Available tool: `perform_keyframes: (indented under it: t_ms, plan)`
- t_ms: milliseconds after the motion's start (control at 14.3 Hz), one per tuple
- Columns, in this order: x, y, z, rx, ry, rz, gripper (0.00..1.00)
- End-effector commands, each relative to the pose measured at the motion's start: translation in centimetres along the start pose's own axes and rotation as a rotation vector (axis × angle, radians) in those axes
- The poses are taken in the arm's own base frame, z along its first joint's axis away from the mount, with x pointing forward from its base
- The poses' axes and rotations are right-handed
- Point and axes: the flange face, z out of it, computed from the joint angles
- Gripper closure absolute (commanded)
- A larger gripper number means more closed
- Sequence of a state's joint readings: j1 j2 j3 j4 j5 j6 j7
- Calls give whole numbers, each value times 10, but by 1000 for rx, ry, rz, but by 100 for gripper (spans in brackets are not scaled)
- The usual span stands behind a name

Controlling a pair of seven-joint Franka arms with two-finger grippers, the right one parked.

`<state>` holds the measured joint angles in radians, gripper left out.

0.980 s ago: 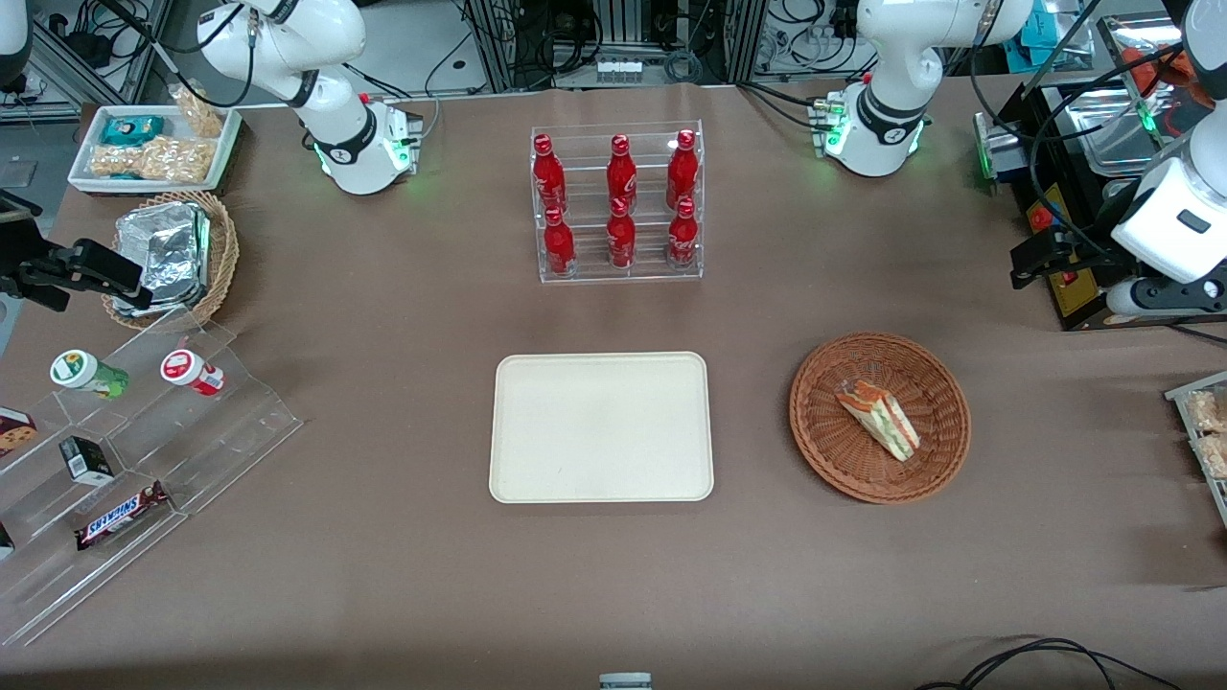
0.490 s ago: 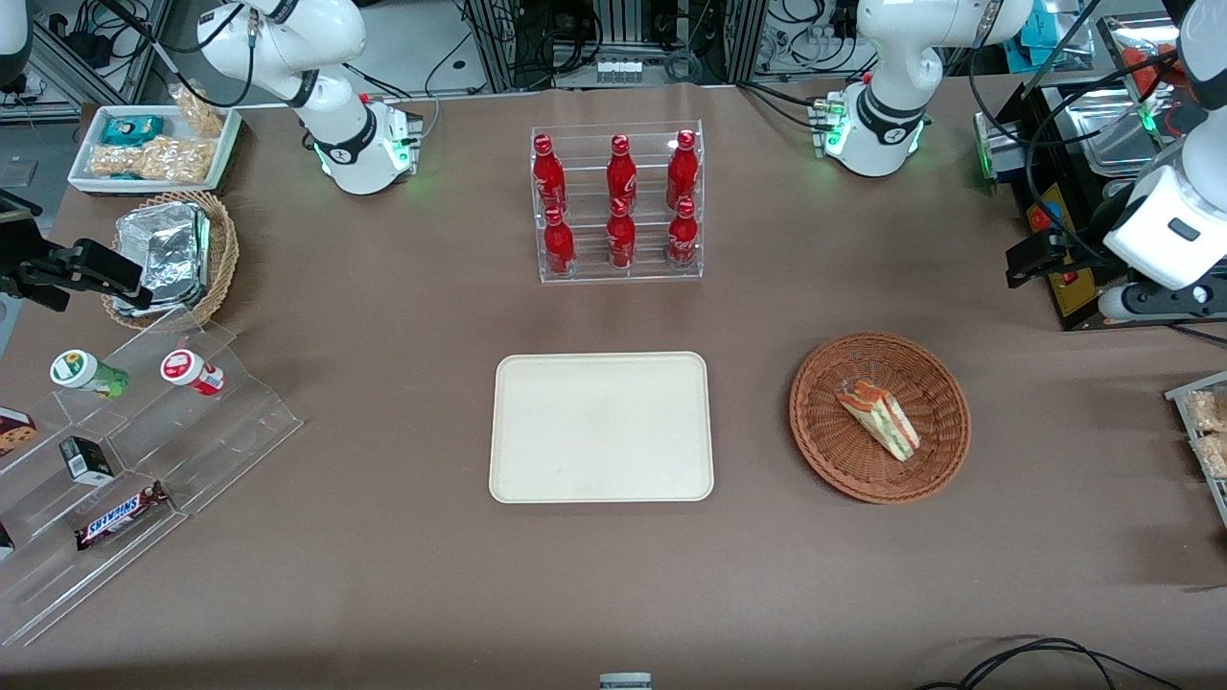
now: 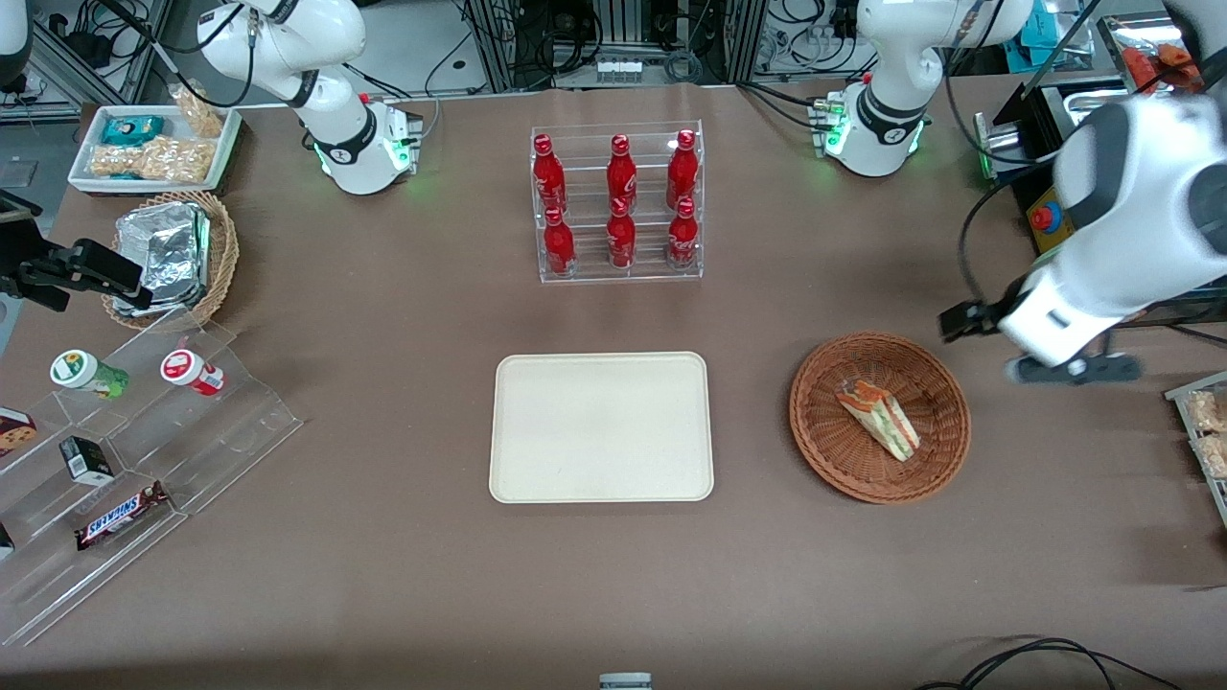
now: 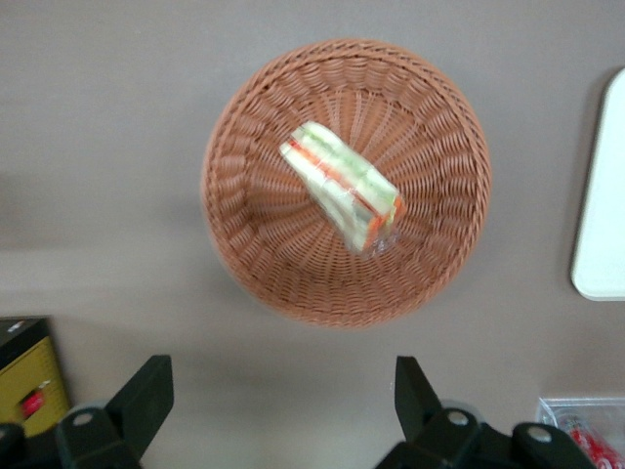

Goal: Place sandwich from basket to tray
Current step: 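Move the left gripper down over the sandwich in the wicker basket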

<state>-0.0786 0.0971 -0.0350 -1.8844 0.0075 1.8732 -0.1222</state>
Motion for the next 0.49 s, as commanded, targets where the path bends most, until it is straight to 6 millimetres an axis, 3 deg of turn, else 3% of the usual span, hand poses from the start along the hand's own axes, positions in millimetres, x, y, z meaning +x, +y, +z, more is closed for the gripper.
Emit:
perform_keyframes:
  t_ms: [0,70,210,420]
  plan:
    - [1,14,36,10,25,-71,0]
    - [0,27,50,6,53,-112,0]
    - [-6,32,79,-13,97,-271,0]
    - [-4,33,98,-37,108,-564,0]
